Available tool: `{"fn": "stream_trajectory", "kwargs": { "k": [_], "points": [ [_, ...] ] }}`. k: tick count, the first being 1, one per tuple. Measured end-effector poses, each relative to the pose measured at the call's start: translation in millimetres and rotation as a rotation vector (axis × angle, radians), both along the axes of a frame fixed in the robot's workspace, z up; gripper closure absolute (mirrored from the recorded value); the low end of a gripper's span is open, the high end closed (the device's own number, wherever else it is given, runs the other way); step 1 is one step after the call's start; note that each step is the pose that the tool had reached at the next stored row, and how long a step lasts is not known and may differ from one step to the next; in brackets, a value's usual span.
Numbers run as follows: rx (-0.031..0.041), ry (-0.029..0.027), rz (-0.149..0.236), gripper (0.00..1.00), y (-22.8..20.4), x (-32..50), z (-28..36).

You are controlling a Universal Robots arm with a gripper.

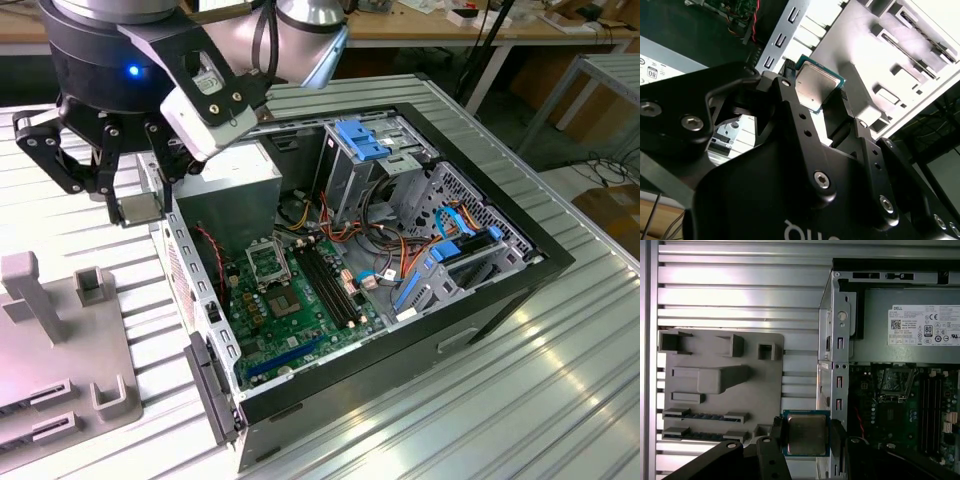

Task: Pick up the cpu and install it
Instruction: 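Pick up the cpu and move it towards the insertion slot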

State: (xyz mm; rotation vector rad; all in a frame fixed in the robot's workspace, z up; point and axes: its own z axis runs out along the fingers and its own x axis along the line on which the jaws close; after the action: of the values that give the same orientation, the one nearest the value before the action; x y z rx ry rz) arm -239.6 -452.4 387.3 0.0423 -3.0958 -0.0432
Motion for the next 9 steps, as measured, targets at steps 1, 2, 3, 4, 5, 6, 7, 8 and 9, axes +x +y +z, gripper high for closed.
{"fn": "stream_trajectory", "kwargs": {
  "k": [1, 2, 3, 4, 5, 6, 7, 8, 9],
  "points": [
    [-0.0001, 0.0002, 0.000, 0.53, 0.0, 1.5, 0.0],
    [0.0000, 0.0005, 0.000, 0.53, 0.0, 3.4, 0.0],
    [0.0000, 0.0007, 0.000, 0.53, 0.0, 4.8, 0.0],
    [0.0000, 0.0009, 0.000, 0.53, 0.0, 6.2, 0.0],
    [0.0000, 0.0011, 0.000, 0.53, 0.0, 7.7, 0.0],
    [0.0000, 0.0014, 0.000, 0.53, 0.0, 9.4, 0.0],
    [0.0000, 0.0016, 0.000, 0.53, 0.0, 10.8, 0.0],
    [0.0000, 0.0018, 0.000, 0.53, 0.0, 12.2, 0.0],
    [0.0000, 0.0020, 0.000, 0.53, 0.0, 13.6, 0.0]
  ]
}}
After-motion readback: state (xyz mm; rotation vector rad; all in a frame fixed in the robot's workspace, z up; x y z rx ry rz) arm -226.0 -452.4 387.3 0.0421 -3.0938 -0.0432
